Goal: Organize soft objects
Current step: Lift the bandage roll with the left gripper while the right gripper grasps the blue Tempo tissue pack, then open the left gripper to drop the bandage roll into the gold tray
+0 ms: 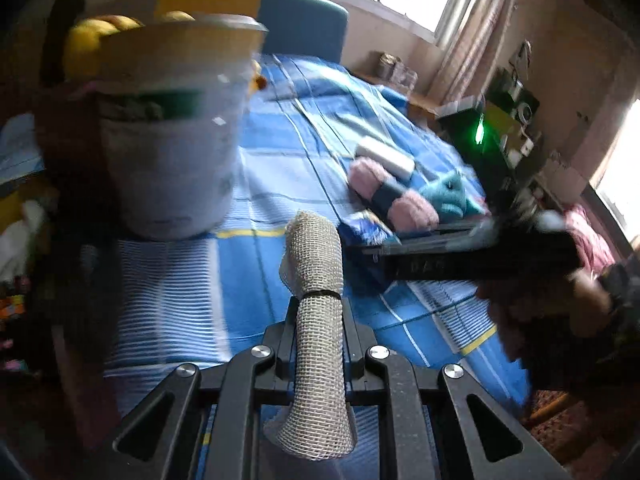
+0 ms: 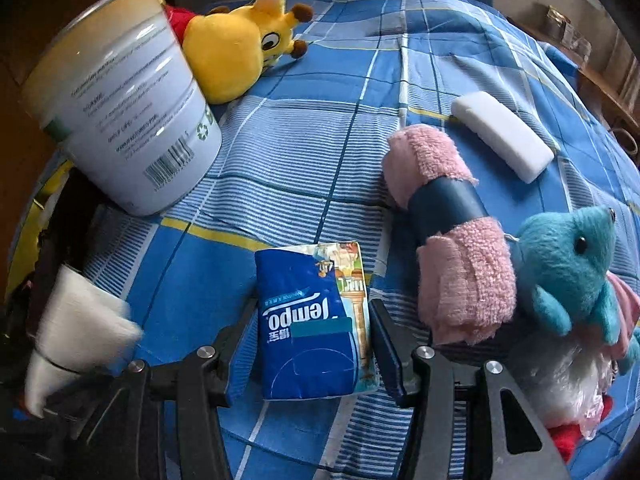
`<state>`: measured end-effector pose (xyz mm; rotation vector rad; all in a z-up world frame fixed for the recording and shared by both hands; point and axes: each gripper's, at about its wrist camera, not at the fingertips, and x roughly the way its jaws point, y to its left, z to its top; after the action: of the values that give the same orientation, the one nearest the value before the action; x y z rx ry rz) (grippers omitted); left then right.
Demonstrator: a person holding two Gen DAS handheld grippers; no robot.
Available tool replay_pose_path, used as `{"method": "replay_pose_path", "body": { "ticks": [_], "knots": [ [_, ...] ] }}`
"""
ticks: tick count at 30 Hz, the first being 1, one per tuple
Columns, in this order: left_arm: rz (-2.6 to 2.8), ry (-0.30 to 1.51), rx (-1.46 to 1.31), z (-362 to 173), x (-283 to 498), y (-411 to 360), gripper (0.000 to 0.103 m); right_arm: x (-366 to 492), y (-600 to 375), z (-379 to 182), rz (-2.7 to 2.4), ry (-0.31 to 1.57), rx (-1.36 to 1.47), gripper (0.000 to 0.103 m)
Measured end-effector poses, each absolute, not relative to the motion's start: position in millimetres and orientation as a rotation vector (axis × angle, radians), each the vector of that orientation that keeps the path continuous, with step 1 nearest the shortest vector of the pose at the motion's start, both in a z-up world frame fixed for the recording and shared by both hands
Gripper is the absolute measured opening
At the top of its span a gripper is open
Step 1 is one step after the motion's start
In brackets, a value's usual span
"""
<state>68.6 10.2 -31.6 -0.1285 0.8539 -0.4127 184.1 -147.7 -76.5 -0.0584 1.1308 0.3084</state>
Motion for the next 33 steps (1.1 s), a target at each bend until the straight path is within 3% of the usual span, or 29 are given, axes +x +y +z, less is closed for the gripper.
{"method": "replay_pose_path", "body": {
  "ticks": [15, 24, 33],
  "knots": [
    [-0.059, 0.782, -0.299, 22, 40, 173, 0.016, 176, -147, -73, 0.301, 1.117, -0.125, 0.053],
    [0.13, 0.915, -0.481, -13, 60, 274, 0.017, 182, -143, -76, 0.295, 1.109, -0.143, 0.053],
    [0.179, 0.987, -0.426, -37, 127, 290, 0.019, 181, -142, -75, 0.293, 1.097, -0.151, 0.053]
  ]
}}
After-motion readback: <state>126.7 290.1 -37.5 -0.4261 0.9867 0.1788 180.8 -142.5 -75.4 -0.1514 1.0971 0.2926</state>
